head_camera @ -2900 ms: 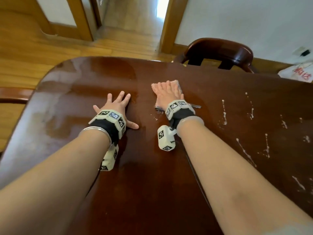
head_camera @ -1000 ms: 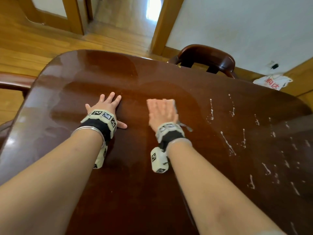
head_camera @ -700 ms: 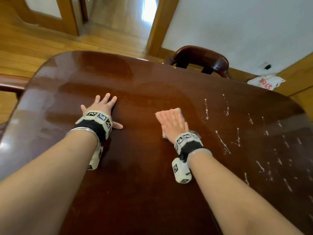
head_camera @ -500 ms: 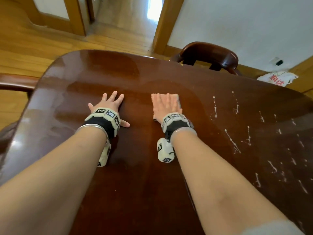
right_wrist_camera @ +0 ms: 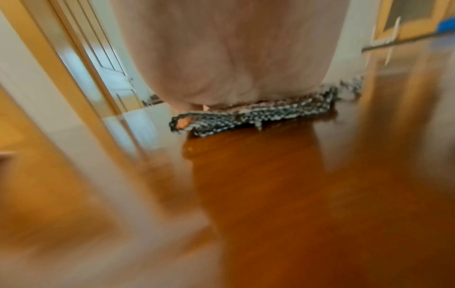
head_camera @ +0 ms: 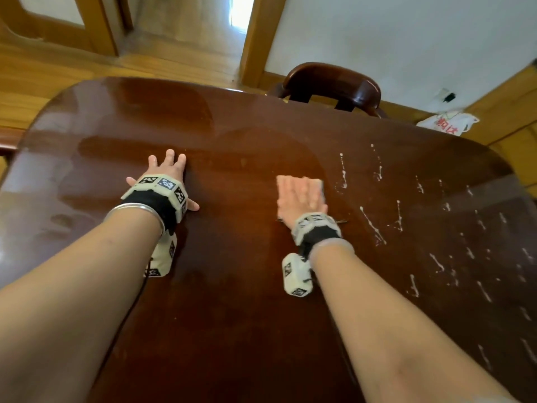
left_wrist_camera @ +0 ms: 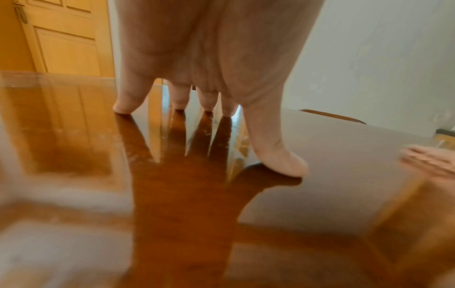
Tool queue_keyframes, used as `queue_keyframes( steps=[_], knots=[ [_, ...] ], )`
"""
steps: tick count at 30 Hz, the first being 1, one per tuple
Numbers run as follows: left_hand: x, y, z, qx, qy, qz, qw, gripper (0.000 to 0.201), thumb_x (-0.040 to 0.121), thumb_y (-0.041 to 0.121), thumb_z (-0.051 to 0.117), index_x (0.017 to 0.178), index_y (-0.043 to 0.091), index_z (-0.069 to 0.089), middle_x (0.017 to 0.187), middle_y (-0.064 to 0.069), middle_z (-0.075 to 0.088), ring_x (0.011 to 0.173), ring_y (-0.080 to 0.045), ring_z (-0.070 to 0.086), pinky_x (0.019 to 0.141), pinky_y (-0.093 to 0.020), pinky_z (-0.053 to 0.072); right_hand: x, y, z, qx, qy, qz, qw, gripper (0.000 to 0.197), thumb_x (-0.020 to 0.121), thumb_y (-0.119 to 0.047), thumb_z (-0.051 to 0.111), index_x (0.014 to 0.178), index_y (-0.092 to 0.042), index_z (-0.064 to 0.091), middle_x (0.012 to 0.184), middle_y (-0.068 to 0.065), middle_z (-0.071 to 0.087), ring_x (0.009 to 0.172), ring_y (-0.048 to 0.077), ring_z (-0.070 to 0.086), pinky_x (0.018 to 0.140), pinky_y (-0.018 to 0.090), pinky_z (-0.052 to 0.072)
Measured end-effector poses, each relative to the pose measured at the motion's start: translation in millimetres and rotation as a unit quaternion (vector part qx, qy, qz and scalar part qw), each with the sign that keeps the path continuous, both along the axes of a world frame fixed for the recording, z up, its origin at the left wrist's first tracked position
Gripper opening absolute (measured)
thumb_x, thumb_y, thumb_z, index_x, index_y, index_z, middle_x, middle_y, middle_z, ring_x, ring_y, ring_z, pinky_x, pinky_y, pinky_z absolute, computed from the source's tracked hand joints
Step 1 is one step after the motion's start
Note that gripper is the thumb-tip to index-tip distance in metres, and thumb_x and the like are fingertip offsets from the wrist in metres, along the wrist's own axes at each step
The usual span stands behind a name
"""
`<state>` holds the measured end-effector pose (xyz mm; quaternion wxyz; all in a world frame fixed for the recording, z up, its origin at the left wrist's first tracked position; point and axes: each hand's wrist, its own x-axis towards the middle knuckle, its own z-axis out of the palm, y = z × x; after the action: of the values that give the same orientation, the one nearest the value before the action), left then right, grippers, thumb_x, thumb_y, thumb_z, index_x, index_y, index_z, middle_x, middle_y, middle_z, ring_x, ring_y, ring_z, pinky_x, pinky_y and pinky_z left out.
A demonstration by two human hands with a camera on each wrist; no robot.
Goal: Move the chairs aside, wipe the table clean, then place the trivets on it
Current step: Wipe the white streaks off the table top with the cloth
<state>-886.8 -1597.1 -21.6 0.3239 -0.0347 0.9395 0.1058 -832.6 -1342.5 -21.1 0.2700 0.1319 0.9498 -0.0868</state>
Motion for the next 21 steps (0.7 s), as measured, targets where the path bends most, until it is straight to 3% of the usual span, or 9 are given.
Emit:
queue_keyframes(
  steps=[3, 5, 9, 12, 14, 18, 21],
  knots=[
    [2.8, 18.4, 1.6, -0.007, -0.009, 0.001, 1.000, 0.126, 0.060, 0.056, 0.081, 0.152, 0.024, 0.002, 0.159, 0.000, -0.008, 0.144, -0.039, -0.006, 0.110, -0.064, 0.021, 19.6, -34.6, -3.9, -0.004, -0.015, 0.141, 0.990, 0.058, 0.102, -0.033, 0.022, 0.148, -0.047, -0.011, 0.156, -0.010, -0.028, 0.143, 0.026, -0.027, 0.115, 0.055, -0.011],
    [9.7, 47.1, 6.1, 0.009, -0.034, -0.048, 0.998, 0.120, 0.063, 0.061, 0.075, 0.152, 0.029, 0.001, 0.159, 0.000, -0.010, 0.143, -0.043, -0.008, 0.111, -0.063, 0.016, 38.7, -17.9, -9.7, 0.002, -0.020, 0.178, 0.984, 0.057, 0.103, -0.038, 0.021, 0.147, -0.048, -0.014, 0.155, -0.014, -0.029, 0.143, 0.019, -0.029, 0.115, 0.049, -0.013],
    [31.5, 103.4, 3.7, 0.046, -0.049, -0.066, 0.996, 0.122, 0.061, 0.059, 0.078, 0.151, 0.033, -0.001, 0.158, 0.006, -0.014, 0.143, -0.038, -0.015, 0.107, -0.069, 0.019, 55.6, 53.8, 0.4, -0.019, -0.011, 0.048, 0.999, 0.051, 0.103, -0.044, 0.014, 0.146, -0.050, -0.014, 0.154, -0.016, -0.029, 0.143, 0.016, -0.027, 0.117, 0.048, -0.012],
    [50.6, 127.8, 3.1, 0.035, -0.039, -0.054, 0.997, 0.124, 0.060, 0.054, 0.081, 0.148, 0.042, -0.005, 0.156, 0.011, -0.020, 0.142, -0.035, -0.020, 0.100, -0.078, 0.013, 48.2, 65.1, -3.4, -0.001, -0.004, -0.014, 1.000, 0.053, 0.103, -0.043, 0.014, 0.146, -0.048, -0.016, 0.156, -0.012, -0.029, 0.144, 0.020, -0.027, 0.117, 0.051, -0.011],
    [59.6, 140.7, 1.7, 0.019, -0.031, -0.048, 0.998, 0.122, 0.061, 0.050, 0.083, 0.146, 0.048, -0.004, 0.155, 0.009, -0.024, 0.142, -0.036, -0.023, 0.098, -0.078, 0.010, 52.4, 52.0, -5.7, -0.003, -0.003, 0.007, 1.000, 0.056, 0.103, -0.039, 0.019, 0.147, -0.046, -0.016, 0.156, -0.010, -0.030, 0.143, 0.023, -0.029, 0.116, 0.053, -0.013],
    [57.9, 153.7, 5.4, -0.004, -0.026, -0.032, 0.999, 0.120, 0.062, 0.041, 0.085, 0.147, 0.046, 0.001, 0.157, 0.004, -0.019, 0.142, -0.040, -0.017, 0.103, -0.075, 0.015, 91.1, 77.5, -10.1, -0.004, 0.002, 0.153, 0.988, 0.057, 0.103, -0.038, 0.023, 0.147, -0.049, -0.011, 0.156, -0.015, -0.026, 0.143, 0.018, -0.027, 0.117, 0.050, -0.012],
    [61.2, 162.8, 2.9, -0.011, -0.038, -0.037, 0.999, 0.122, 0.061, 0.050, 0.083, 0.148, 0.043, -0.002, 0.157, 0.003, -0.017, 0.141, -0.043, -0.014, 0.107, -0.069, 0.018, 94.3, 119.5, -5.2, -0.002, 0.000, 0.091, 0.996, 0.055, 0.103, -0.039, 0.020, 0.147, -0.049, -0.011, 0.156, -0.016, -0.027, 0.144, 0.016, -0.027, 0.117, 0.051, -0.011]
  ],
)
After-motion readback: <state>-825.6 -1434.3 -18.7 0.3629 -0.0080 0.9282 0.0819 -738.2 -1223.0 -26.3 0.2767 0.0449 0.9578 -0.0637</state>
